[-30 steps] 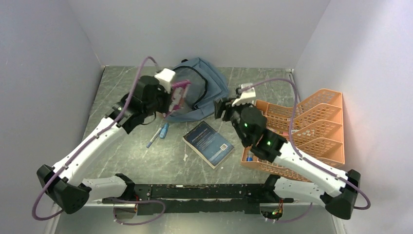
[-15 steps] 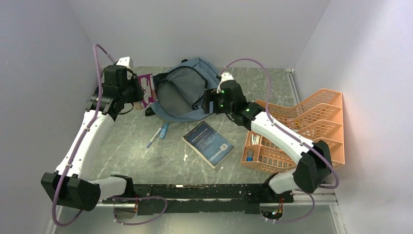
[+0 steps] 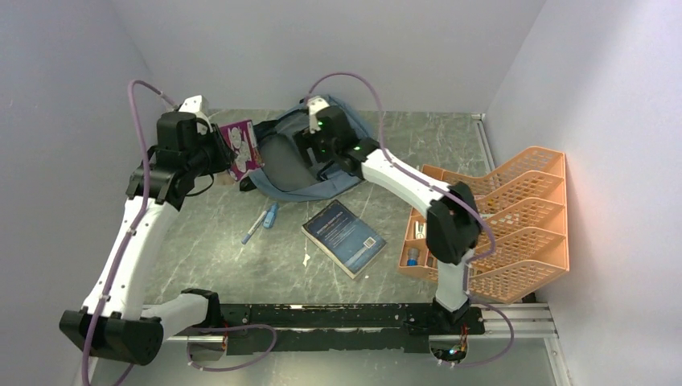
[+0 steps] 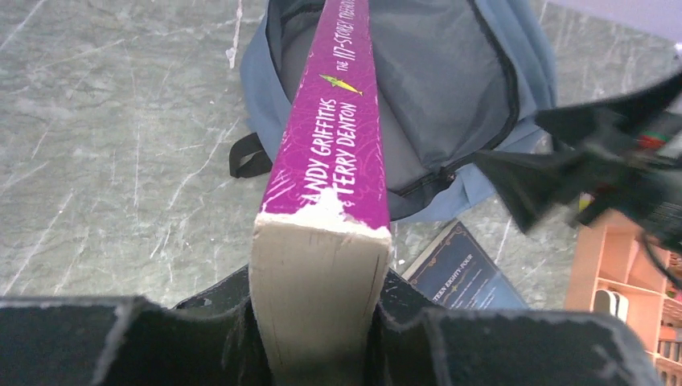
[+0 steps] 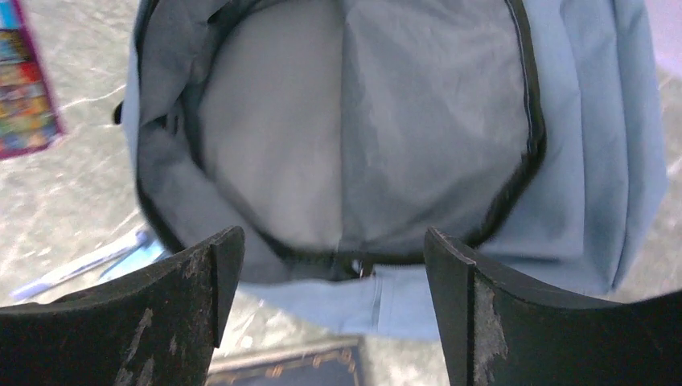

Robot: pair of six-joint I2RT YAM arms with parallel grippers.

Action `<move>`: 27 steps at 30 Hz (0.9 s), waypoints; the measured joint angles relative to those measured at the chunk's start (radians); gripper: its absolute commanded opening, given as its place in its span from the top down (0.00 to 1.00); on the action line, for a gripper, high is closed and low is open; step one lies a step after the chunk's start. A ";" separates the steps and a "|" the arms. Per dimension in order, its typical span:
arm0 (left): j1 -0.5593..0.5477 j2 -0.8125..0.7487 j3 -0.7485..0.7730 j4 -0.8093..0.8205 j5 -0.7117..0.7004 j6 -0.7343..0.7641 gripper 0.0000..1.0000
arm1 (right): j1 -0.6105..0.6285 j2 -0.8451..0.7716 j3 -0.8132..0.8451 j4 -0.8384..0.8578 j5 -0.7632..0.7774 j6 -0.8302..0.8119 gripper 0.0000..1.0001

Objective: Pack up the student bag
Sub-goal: Place the book in the student bag.

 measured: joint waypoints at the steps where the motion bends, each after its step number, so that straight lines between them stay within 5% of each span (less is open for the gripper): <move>1: 0.000 -0.014 0.000 -0.001 0.001 -0.003 0.95 | 0.012 0.047 0.047 -0.003 0.019 -0.032 0.11; 6: 0.000 -0.073 0.000 -0.016 0.005 -0.011 0.95 | 0.079 0.267 0.252 -0.015 0.136 -0.193 0.01; 14: 0.001 -0.113 0.000 -0.068 0.007 -0.016 0.95 | 0.130 0.571 0.515 -0.035 0.319 -0.414 0.00; 27: 0.001 -0.140 0.000 -0.112 -0.007 -0.033 0.95 | 0.112 0.728 0.599 0.048 0.523 -0.642 0.05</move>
